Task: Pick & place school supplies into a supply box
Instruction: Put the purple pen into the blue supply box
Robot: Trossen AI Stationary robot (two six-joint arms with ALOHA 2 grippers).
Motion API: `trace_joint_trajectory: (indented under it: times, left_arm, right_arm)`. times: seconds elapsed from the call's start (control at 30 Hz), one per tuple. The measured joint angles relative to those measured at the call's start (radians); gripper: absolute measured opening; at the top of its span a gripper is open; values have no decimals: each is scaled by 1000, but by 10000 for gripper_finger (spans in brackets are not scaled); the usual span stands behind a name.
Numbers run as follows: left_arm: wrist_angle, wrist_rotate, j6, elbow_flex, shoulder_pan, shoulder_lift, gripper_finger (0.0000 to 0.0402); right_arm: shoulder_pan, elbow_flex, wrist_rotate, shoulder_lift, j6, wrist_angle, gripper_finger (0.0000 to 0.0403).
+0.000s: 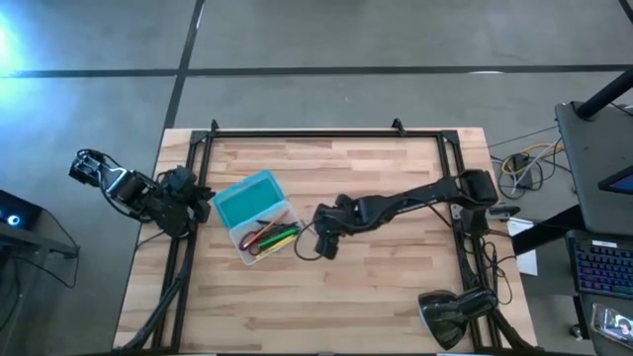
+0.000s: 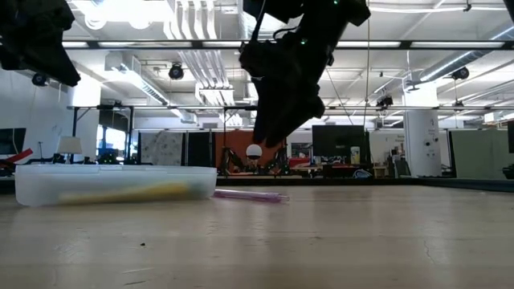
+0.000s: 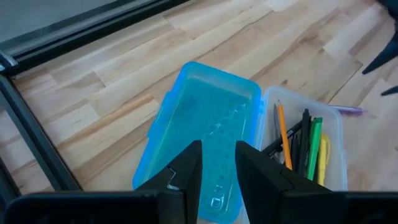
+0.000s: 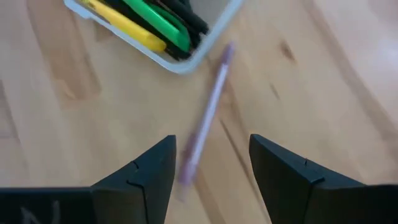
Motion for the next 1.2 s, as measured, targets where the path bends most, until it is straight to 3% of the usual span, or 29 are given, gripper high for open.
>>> trace_joint_trajectory:
  times: [0.3, 0.47, 0.83, 0.97, 1.2]
  left_arm:
    - [0, -2, -1, 0, 0, 0, 80]
    - [0, -3, -1, 0, 0, -2, 80]
    - [0, -2, 0, -1, 0, -5, 80]
    - [-1, -2, 0, -1, 0, -5, 80]
    - [-3, -2, 2, -1, 0, -5, 80]
  right_arm:
    - [18, 2, -22, 92, 111, 66, 194]
    - [14, 2, 31, 122, 114, 91, 194]
    - [10, 26, 19, 220, 102, 130, 188]
    - [10, 24, 50, 224, 101, 90, 154]
    - [-23, -19, -19, 220, 90, 86, 41]
